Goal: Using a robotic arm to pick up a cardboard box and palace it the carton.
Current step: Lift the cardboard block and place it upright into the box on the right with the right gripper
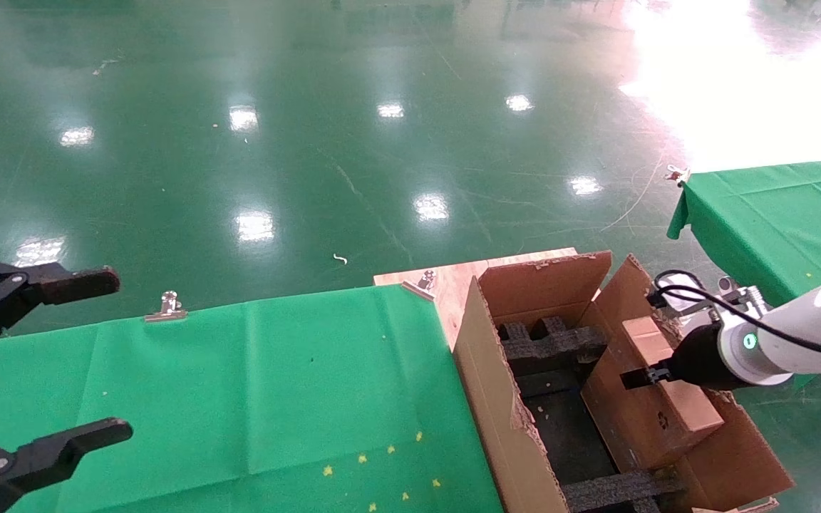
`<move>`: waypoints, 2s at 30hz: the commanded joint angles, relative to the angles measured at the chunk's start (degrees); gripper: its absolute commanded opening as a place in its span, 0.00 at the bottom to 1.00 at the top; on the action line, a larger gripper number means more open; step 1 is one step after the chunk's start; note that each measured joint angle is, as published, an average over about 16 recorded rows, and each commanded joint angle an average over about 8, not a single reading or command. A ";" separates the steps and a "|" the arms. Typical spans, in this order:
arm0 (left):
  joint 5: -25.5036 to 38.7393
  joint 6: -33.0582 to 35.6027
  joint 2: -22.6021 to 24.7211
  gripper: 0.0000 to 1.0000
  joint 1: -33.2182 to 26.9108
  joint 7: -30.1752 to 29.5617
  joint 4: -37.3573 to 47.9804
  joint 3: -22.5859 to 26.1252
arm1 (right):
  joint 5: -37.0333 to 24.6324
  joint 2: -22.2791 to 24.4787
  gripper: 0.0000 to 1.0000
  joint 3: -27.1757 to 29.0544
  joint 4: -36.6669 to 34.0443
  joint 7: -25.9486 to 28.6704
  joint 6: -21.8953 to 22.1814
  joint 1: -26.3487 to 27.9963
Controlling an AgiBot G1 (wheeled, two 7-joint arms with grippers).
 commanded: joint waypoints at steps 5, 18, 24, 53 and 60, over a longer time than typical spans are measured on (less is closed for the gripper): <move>0.00 0.00 0.00 1.00 0.00 0.00 0.00 0.00 | 1.12 -1.75 0.00 -0.46 -2.80 0.37 1.58 -2.84; 0.00 0.00 0.00 1.00 0.00 0.00 0.00 0.01 | 6.70 -6.98 0.00 -0.45 -11.38 -3.14 4.13 -9.08; 0.00 0.00 0.00 1.00 0.00 0.00 0.00 0.01 | 9.97 -9.80 0.00 -0.02 -15.96 -5.65 4.59 -11.99; -0.04 -0.02 -0.01 1.00 0.01 0.01 0.01 0.01 | 17.64 -14.59 1.00 2.19 -26.98 -14.47 3.18 -16.15; -0.05 -0.02 -0.01 1.00 0.01 0.01 0.02 0.01 | 17.47 -14.51 1.00 2.20 -26.94 -14.50 2.95 -15.67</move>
